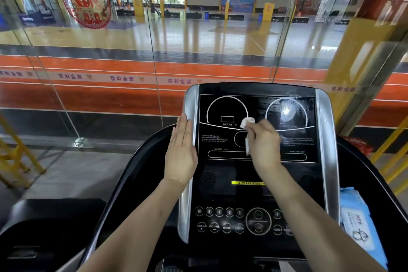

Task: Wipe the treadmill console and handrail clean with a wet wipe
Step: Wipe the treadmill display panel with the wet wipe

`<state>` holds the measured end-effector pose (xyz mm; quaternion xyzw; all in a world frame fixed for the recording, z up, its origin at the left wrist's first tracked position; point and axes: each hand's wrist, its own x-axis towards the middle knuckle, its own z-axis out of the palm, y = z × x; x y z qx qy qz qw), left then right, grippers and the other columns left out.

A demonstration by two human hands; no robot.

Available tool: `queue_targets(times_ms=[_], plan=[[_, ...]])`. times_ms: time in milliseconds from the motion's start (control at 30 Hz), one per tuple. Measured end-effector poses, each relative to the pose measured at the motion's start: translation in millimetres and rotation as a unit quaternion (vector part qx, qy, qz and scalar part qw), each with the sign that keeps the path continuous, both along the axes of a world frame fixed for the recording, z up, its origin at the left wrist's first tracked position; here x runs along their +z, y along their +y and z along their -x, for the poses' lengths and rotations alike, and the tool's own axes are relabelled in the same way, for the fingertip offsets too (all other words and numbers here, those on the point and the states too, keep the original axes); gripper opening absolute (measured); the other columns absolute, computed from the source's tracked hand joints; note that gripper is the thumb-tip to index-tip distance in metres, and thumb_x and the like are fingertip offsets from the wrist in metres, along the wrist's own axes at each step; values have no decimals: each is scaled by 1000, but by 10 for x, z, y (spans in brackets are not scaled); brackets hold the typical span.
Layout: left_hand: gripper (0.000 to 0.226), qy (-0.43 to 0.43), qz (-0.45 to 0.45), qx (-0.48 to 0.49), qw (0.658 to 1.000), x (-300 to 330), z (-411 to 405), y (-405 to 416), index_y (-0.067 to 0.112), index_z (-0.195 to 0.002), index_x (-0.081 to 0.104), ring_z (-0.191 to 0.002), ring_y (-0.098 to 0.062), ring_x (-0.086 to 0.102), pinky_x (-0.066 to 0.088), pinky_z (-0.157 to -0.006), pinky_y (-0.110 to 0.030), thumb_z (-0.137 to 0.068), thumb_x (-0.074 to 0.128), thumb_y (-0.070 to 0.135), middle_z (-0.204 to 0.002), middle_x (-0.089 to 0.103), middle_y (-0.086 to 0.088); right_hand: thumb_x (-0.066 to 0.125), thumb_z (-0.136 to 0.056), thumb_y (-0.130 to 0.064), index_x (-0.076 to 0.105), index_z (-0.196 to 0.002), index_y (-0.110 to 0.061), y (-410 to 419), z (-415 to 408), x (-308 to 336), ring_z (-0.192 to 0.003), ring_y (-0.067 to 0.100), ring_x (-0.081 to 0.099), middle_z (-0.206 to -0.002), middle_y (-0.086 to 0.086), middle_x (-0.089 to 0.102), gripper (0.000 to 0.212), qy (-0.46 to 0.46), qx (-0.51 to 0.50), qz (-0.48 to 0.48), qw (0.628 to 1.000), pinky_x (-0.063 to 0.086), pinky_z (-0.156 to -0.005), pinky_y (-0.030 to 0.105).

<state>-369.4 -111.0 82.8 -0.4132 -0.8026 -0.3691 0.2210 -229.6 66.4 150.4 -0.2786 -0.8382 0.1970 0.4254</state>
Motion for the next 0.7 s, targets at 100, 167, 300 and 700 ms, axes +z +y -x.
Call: queue_targets(times_ms=[100,167,300,700], plan=[[73,3,1,0,1000,-6,-8,0,-3,-161,21,-162,-24,5,15,-131,-46,-91,41,-11,-173,10,-15,56,-96,-8,74,-99,-5,-270,299,-46,-82,12,58,-88,1,60,18,-14,52,-4,999,44,-71,22],[75,8,11,-4,1000,-14,10,-18,-4,-161,20,-162,-26,5,15,-131,-47,-90,41,-13,-173,9,-16,59,-92,-8,74,-99,-12,-570,476,-106,-80,11,56,-83,-4,54,17,-37,114,-54,991,47,-71,27],[74,15,26,-11,999,-1,49,-54,-3,-162,18,-162,-25,3,14,-131,-46,-93,43,-14,-173,7,-16,69,-77,3,72,-96,-15,-628,335,-272,-71,26,54,-77,4,52,27,-79,151,-151,974,55,-63,36],[73,9,15,-5,1000,9,-8,-31,-5,-161,19,-162,-29,4,13,-131,-45,-92,42,-12,-173,7,-17,61,-89,-6,75,-98,-13,-510,243,-221,-74,8,51,-81,-4,55,17,-18,89,-46,995,50,-71,32]])
